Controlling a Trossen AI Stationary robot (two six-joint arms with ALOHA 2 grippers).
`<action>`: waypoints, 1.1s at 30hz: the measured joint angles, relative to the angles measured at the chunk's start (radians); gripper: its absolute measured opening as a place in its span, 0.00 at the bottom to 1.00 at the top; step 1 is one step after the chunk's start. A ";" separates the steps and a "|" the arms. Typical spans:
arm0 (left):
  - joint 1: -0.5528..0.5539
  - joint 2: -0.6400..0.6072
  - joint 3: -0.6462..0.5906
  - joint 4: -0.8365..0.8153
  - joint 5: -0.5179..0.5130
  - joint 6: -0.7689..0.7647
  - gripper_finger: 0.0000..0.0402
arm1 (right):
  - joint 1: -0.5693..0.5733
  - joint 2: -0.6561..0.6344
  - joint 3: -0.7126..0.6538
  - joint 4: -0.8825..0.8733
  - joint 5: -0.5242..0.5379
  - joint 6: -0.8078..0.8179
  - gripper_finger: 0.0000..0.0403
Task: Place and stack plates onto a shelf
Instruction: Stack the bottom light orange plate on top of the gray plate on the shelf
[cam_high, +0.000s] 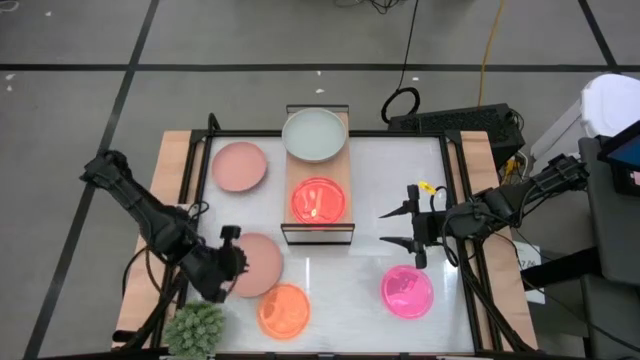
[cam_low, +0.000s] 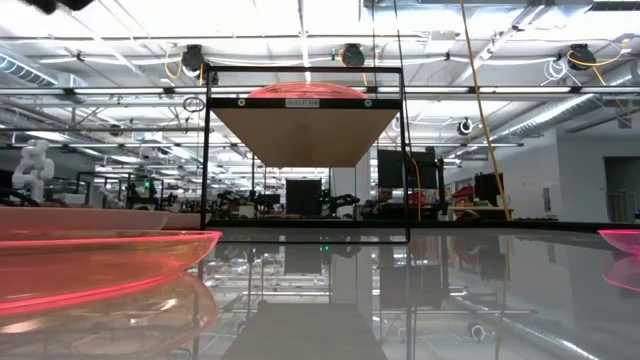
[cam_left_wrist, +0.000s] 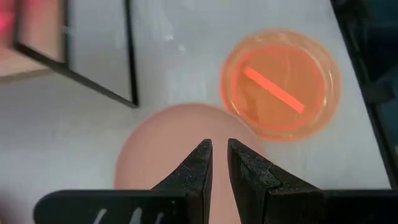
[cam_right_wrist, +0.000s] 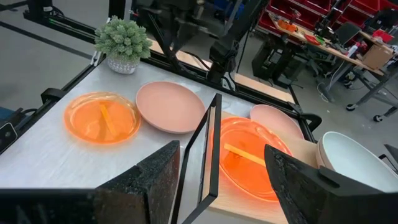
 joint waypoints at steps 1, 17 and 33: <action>-0.012 0.016 0.000 0.005 0.002 0.000 0.14 | 0.000 0.000 0.000 0.000 0.000 0.000 0.53; -0.120 0.231 0.000 0.122 0.023 -0.072 0.15 | 0.000 0.000 0.000 0.000 0.000 0.000 0.53; -0.105 0.394 0.000 0.136 0.135 -0.112 0.34 | 0.000 0.000 0.000 -0.002 0.000 -0.003 0.53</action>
